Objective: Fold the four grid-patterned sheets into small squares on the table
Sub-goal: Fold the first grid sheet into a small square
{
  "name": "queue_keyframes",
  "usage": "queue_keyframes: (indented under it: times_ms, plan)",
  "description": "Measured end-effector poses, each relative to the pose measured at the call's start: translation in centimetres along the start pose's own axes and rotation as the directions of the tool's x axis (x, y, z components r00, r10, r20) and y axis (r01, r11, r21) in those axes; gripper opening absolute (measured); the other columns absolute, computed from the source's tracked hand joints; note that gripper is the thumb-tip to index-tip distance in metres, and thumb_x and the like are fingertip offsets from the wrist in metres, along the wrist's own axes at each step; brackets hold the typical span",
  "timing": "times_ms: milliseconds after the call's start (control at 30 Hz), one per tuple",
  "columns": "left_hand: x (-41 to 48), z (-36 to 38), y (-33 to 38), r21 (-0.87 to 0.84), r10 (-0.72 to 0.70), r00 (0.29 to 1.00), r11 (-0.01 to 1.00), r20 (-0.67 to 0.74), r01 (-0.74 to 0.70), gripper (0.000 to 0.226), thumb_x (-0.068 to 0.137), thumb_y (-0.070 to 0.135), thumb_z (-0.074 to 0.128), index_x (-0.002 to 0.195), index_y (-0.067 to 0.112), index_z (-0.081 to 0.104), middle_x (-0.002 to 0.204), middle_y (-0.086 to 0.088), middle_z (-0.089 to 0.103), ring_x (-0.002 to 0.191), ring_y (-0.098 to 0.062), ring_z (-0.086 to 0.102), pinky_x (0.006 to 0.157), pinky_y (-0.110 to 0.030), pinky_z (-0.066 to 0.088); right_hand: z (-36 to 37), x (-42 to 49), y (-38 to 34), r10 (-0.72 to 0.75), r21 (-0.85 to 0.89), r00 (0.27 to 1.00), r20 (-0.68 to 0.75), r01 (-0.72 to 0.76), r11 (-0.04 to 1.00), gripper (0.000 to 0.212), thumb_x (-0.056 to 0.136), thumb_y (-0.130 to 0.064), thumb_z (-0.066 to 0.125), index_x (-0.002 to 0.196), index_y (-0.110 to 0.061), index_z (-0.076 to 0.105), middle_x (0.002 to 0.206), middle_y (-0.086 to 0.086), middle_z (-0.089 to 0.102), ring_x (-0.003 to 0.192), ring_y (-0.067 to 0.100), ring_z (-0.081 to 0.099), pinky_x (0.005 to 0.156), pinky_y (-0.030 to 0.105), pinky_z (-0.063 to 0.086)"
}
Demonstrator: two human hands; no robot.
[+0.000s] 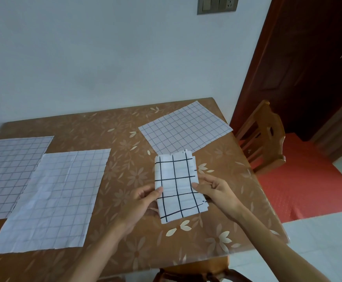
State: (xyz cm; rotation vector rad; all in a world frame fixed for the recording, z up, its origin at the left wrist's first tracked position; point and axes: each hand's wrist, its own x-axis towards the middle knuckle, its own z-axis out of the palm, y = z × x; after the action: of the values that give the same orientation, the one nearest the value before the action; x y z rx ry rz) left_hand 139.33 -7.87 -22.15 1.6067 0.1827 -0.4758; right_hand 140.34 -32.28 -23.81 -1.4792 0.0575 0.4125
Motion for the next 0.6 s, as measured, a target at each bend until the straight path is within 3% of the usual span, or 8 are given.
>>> queue_keyframes:
  times_ms: [67, 133, 200, 267, 367, 500, 600]
  plan:
    - [0.1, -0.3, 0.1, -0.053, -0.010, 0.999, 0.999, 0.038, 0.012, 0.021, 0.098, 0.021, 0.059, 0.114, 0.014, 0.070, 0.100, -0.011, 0.078, 0.082, -0.027, 0.074, 0.060, -0.030, 0.058, -0.2, 0.3, 0.2, 0.013, 0.053, 1.000, 0.026, -0.014, 0.998, 0.037, 0.089, -0.033, 0.073, 0.125, -0.026, 0.068, 0.116, 0.049, 0.052, 0.092, 0.038, 0.058, 0.092, 0.058, 0.048]
    - [0.2, -0.3, 0.0, -0.133, -0.034, 0.999, 0.990, 0.019, 0.036, 0.016, 0.096, 0.016, 0.061, 0.111, 0.021, 0.067, 0.096, -0.012, 0.078, 0.075, -0.026, 0.072, 0.058, -0.032, 0.057, -0.3, 0.8, 1.1, 0.042, 0.102, 0.998, 0.041, -0.046, 0.994, 0.049, 0.082, -0.038, 0.078, 0.127, -0.023, 0.067, 0.113, 0.058, 0.033, 0.094, 0.034, 0.041, 0.086, 0.049, 0.039]
    - [0.5, -0.2, -0.2, -0.217, -0.056, 0.998, 0.975, -0.004, 0.053, 0.017, 0.095, 0.011, 0.062, 0.107, 0.023, 0.066, 0.097, -0.017, 0.076, 0.073, -0.026, 0.071, 0.058, -0.035, 0.057, -0.2, 1.1, 1.7, 0.072, 0.198, 0.997, 0.034, -0.078, 0.977, 0.047, 0.079, -0.034, 0.079, 0.122, -0.015, 0.070, 0.095, 0.041, 0.039, 0.088, 0.033, 0.035, 0.078, 0.044, 0.040]
    - [0.9, -0.3, -0.5, -0.260, -0.055, 0.998, 0.964, 0.005, 0.055, 0.020, 0.095, 0.007, 0.060, 0.110, 0.013, 0.071, 0.105, -0.025, 0.072, 0.078, -0.032, 0.069, 0.058, -0.036, 0.057, 0.1, 1.0, 1.5, 0.097, 0.295, 0.995, 0.025, -0.100, 0.950, 0.026, 0.087, -0.018, 0.068, 0.110, -0.008, 0.074, 0.091, 0.025, 0.044, 0.069, 0.031, 0.034, 0.060, 0.032, 0.040]
    - [1.1, -0.4, -0.7, -0.279, -0.049, 0.999, 0.959, -0.017, 0.043, 0.028, 0.094, -0.003, 0.051, 0.092, 0.009, 0.077, 0.101, -0.028, 0.069, 0.083, -0.037, 0.065, 0.062, -0.037, 0.054, 0.1, 1.2, 2.0, 0.168, 0.366, 0.986, 0.013, -0.161, 0.916, 0.028, 0.099, -0.003, 0.044, 0.097, -0.007, 0.071, 0.078, 0.017, 0.060, 0.054, 0.016, 0.056, 0.051, 0.023, 0.044]
    - [0.7, -0.2, -0.8, -0.211, 0.020, 0.999, 0.977, -0.037, -0.027, 0.023, 0.092, 0.010, 0.053, 0.086, 0.006, 0.075, 0.091, -0.023, 0.071, 0.079, -0.035, 0.067, 0.062, -0.038, 0.052, 0.0, 1.5, 2.1, 0.205, 0.383, 0.978, 0.031, -0.201, 0.902, 0.036, 0.101, -0.011, 0.038, 0.090, -0.010, 0.072, 0.095, 0.019, 0.065, 0.071, 0.023, 0.065, 0.056, 0.028, 0.056]
    - [0.6, 0.2, -1.0, -0.070, 0.077, 0.988, 0.994, -0.131, -0.087, 0.021, 0.097, 0.017, 0.059, 0.091, 0.007, 0.076, 0.086, -0.013, 0.076, 0.077, -0.027, 0.073, 0.054, -0.030, 0.056, 0.0, 1.8, 2.3, 0.208, 0.359, 0.977, 0.039, -0.208, 0.910, 0.038, 0.102, -0.027, 0.038, 0.116, -0.003, 0.065, 0.115, 0.023, 0.069, 0.091, 0.033, 0.067, 0.066, 0.036, 0.060]
